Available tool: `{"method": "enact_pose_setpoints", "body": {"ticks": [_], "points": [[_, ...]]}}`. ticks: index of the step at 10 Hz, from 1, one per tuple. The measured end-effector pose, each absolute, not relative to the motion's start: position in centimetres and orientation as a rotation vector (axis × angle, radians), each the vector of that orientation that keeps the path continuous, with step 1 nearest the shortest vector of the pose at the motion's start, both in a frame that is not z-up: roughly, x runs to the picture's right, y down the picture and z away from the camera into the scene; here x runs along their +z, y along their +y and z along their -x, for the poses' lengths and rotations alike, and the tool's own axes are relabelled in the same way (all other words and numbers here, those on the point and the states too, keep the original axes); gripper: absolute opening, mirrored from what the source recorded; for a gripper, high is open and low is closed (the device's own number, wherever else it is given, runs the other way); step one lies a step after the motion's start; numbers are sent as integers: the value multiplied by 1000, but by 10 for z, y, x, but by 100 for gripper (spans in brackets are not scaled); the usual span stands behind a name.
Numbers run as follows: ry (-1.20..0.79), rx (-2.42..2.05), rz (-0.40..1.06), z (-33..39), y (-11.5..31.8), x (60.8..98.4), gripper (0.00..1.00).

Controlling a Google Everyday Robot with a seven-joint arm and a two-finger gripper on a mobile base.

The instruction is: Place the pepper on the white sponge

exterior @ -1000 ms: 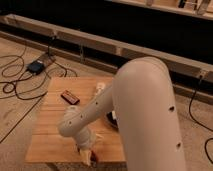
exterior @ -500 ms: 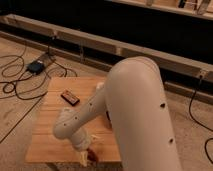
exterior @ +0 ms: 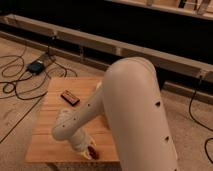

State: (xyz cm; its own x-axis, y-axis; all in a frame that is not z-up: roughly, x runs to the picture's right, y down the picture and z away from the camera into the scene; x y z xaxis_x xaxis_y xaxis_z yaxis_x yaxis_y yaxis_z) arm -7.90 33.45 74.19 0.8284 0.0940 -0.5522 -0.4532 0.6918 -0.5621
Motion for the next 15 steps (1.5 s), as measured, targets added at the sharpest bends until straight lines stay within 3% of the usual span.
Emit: {"method": "enact_pose_setpoints", "body": {"ticks": [6,15], "points": [[486,366,746,74,321,738,14],[431,490,669,10,215,736,14]]}}
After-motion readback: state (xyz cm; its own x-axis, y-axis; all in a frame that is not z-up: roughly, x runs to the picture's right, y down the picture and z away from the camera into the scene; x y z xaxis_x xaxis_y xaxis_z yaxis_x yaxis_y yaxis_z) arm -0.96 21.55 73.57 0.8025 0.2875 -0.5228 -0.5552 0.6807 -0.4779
